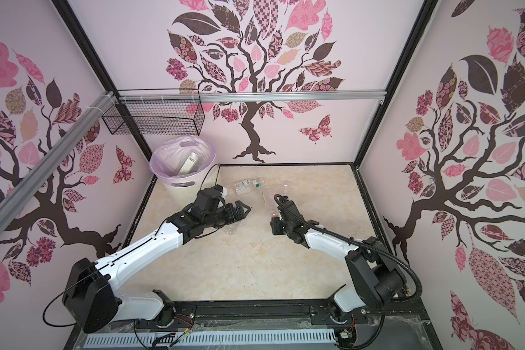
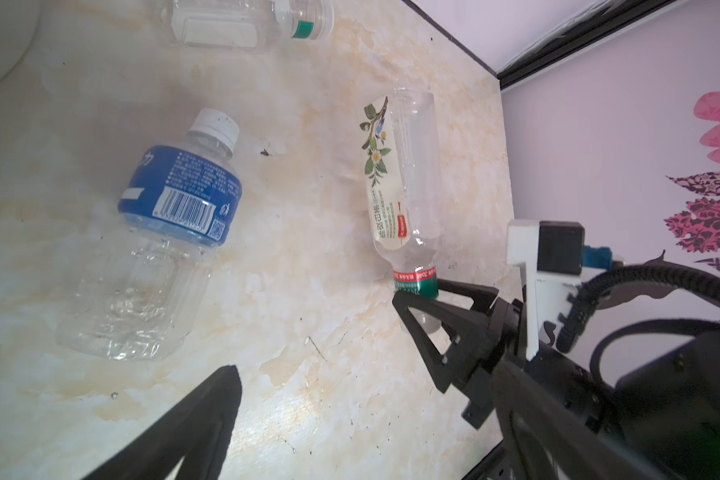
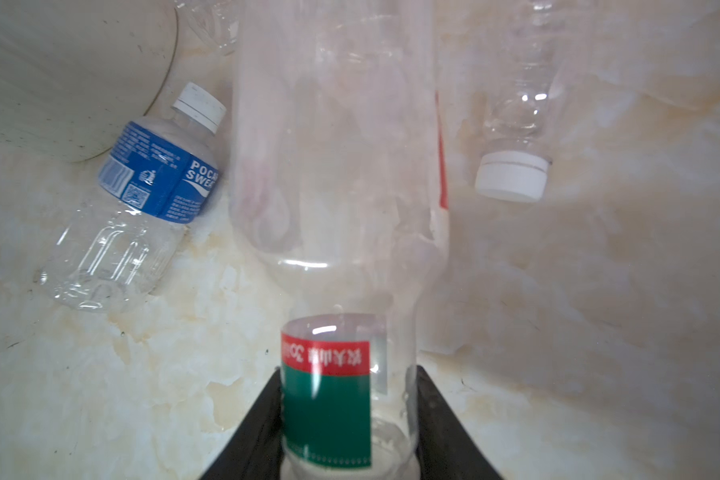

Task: Throw the plastic bottles in the bin
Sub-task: 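Close the right gripper on the clear green-label bottle and lift it toward the left gripper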

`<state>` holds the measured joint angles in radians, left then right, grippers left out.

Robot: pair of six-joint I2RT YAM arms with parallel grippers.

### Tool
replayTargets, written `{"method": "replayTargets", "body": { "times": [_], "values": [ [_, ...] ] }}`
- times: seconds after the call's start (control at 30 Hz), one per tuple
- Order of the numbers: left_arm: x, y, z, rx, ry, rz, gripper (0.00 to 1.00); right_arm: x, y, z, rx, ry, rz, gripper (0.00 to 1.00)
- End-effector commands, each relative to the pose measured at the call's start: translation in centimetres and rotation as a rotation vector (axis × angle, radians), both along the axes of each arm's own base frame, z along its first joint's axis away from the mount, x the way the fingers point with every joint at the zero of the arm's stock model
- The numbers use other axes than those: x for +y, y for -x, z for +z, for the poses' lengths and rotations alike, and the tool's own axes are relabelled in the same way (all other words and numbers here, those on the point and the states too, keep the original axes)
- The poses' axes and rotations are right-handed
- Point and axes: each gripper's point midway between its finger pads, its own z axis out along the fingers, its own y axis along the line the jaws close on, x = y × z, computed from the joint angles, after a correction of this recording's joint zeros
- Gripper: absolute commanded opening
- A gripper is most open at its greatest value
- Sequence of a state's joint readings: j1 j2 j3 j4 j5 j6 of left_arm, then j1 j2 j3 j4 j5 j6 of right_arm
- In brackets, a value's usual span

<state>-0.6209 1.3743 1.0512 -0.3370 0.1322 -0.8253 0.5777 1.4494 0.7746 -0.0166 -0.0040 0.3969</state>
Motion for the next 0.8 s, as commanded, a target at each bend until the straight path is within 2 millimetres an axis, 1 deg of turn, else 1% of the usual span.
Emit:
{"method": "replayTargets", "body": {
  "times": [0.0, 0.13, 0.3, 0.5, 0.63, 0.77],
  "values": [
    [-0.7, -2.0, 2.8, -0.065, 0.028, -0.008, 0.98, 1.1, 1.0, 2.7, -0.025, -0.059, 0.035, 0.43],
    [-1.7, -3.6, 3.9, -0.086, 0.047, -0.019, 0.98, 2.6, 1.9, 5.1, -0.058, -0.091, 0.08, 0.43],
    [-2.6, -5.3, 4.3, -0.098, 0.053, -0.021, 0.98, 4.1, 2.7, 7.9, -0.079, -0.165, 0.122, 0.43],
    [-2.7, -7.4, 4.6, -0.095, 0.076, -0.013, 0.98, 4.7, 3.1, 10.7, -0.108, -0.227, 0.147, 0.42],
    [-3.2, -8.3, 4.9, -0.106, 0.083, -0.016, 0.98, 5.2, 3.4, 12.3, -0.129, -0.263, 0.175, 0.43],
    [-3.8, -8.8, 5.0, -0.107, 0.097, -0.024, 0.98, 5.8, 3.8, 13.1, -0.139, -0.29, 0.204, 0.42]
  ]
}}
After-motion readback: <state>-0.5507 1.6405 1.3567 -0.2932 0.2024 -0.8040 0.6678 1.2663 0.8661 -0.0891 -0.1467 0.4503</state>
